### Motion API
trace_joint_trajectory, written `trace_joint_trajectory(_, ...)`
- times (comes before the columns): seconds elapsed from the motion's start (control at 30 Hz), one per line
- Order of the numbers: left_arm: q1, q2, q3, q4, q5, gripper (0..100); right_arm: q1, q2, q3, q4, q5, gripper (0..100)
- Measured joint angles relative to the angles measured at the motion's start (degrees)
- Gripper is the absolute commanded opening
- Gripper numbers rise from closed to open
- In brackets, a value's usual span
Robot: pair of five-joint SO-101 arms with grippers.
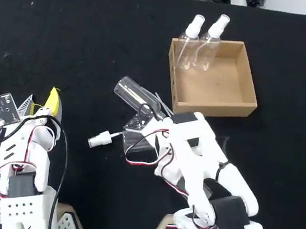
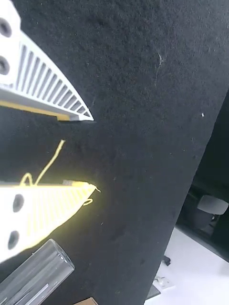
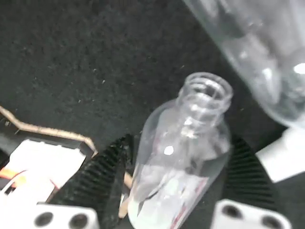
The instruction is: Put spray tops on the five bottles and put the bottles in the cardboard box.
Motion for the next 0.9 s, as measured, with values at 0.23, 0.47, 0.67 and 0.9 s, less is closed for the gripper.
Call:
trace_joint_trajectory(0.23,0.0,0.0,0.0,0.0,0.0,20,0.0,0.0,-0.53,-1.58,0.0,5.4)
trace_joint_trajectory(0.47,0.0,0.0,0.0,0.0,0.0,20,5.71,-7.38,-7.82,6.59,0.0,5.4)
trace_joint_trajectory(0.67,0.0,0.0,0.0,0.0,0.0,20,20.75,-17.49,-17.41,12.75,0.0,5.4)
trace_joint_trajectory(0.9,0.0,0.0,0.0,0.0,0.0,20,46.68,-18.29,-19.52,4.4,0.0,5.4)
